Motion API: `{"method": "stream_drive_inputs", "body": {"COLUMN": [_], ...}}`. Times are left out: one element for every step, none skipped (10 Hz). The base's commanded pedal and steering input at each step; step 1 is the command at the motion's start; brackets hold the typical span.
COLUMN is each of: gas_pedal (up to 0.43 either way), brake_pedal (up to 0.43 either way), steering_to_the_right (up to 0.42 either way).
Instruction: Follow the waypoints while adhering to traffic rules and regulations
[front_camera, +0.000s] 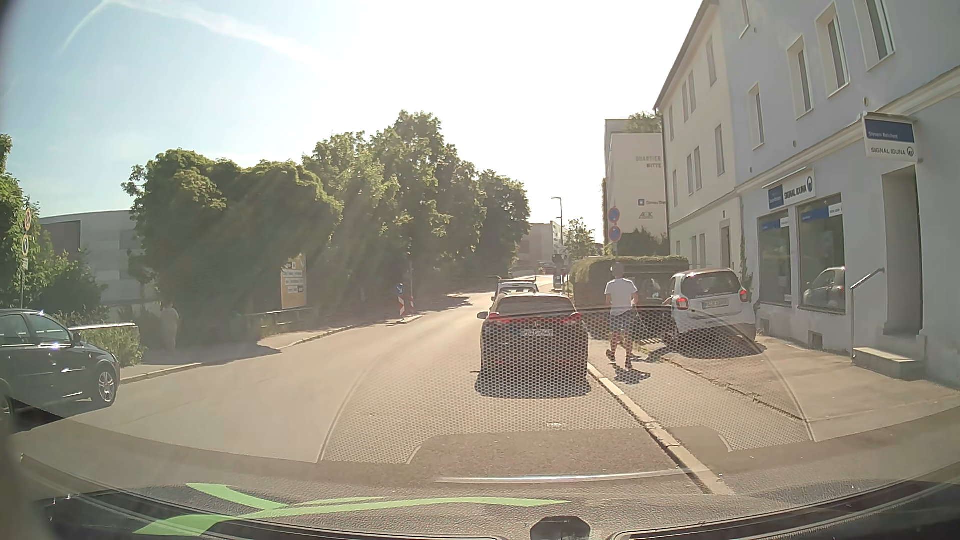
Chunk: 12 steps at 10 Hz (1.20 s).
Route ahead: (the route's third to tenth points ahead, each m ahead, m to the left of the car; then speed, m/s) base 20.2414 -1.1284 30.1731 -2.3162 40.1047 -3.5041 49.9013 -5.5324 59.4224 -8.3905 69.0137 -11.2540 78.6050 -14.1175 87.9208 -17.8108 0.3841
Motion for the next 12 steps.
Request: {"method": "stream_drive_inputs", "body": {"gas_pedal": [0.0,0.0,0.0,0.0,0.0,0.0,0.0,0.0,0.0,0.0,0.0,0.0], "brake_pedal": [0.0,0.0,0.0,0.0,0.0,0.0,0.0,0.0,0.0,0.0,0.0,0.0], "steering_to_the_right": [-0.639,-0.638,-0.633,-0.623,-0.619,-0.625,-0.633,-0.635,-0.624,-0.613,-0.588,-0.555]}}
